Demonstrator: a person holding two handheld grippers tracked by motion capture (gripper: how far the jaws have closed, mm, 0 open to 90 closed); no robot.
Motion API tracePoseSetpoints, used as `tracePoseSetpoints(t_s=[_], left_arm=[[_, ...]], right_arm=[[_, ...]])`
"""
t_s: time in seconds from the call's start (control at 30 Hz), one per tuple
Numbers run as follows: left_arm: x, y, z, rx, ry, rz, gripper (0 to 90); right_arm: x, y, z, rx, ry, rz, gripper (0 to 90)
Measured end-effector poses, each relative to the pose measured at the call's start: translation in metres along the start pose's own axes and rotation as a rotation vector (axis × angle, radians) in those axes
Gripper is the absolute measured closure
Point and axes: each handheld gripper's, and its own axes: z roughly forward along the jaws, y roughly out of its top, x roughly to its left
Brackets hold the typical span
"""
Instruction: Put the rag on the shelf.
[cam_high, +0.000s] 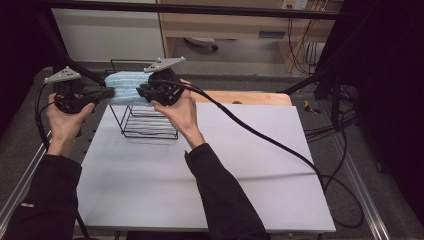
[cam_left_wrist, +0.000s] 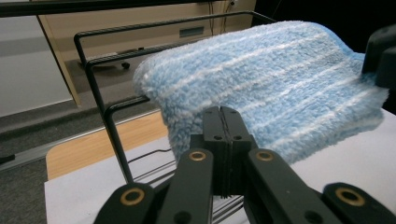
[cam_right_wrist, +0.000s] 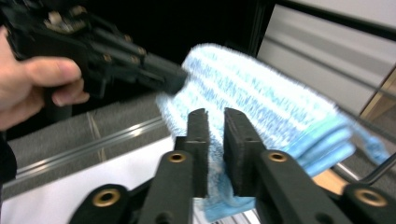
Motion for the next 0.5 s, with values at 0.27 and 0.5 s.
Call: tracePoseSetpoints(t_s=[0.27, 0.5], left_arm=[[0.0, -0.013, -0.006, -0.013, -0.004, 0.004, 90.0], [-0.005, -0.016, 0.001, -0.005, 0.001, 0.022, 90.0]], right_arm=[[-0.002, -0.01, 0.006, 0.048, -0.034, 0.006, 88.8], [-0.016, -0.03, 0.01, 0.025, -0.027, 0.057, 87.1]])
